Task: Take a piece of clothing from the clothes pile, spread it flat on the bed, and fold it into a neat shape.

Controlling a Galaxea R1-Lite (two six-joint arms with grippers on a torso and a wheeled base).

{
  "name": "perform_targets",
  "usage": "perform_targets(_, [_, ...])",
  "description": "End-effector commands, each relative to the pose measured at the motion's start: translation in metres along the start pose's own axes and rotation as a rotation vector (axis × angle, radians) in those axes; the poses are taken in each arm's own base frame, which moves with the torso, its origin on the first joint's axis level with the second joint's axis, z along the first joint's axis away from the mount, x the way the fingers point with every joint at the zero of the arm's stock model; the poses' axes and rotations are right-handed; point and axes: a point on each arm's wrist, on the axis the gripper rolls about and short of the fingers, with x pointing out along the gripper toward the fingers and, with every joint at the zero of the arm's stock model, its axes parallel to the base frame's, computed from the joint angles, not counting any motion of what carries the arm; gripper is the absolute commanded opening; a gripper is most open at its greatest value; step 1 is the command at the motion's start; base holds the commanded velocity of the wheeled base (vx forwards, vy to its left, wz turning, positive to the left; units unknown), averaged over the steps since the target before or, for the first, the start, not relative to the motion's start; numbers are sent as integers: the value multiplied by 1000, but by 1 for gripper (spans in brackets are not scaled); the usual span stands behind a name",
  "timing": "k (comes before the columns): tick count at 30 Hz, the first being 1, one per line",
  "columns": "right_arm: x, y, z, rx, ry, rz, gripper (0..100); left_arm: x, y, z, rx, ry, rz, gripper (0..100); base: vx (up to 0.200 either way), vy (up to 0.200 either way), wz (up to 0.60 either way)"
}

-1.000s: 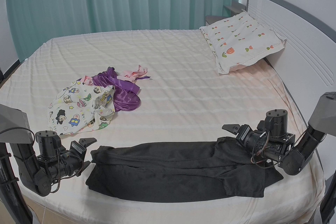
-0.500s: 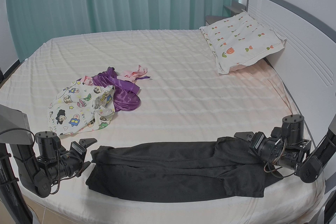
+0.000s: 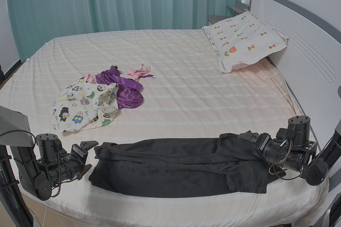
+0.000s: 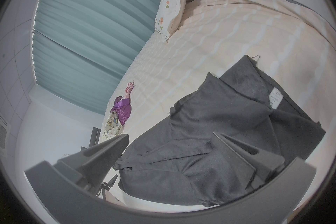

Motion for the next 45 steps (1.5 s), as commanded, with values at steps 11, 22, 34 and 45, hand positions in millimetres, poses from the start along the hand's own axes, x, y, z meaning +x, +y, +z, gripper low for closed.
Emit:
perform_targets(11, [0,0,0,0,-1,0,100,0,-2,1,1,-8,-8,100,0,109,0])
perform_targets(22, [0,-5,10,17,-40,-16,100,-6,-25,10,49,-70,-123,100,0,109,0])
perform_targets(34, [0,-5,10,17,-38,-14,100,51,-67,-35,165,-22,-3,100,0,0,0])
perform_targets(45, [0,-5,10,17,-37,-16,100,50,-91,-54,212,9,63,100,0,0,0])
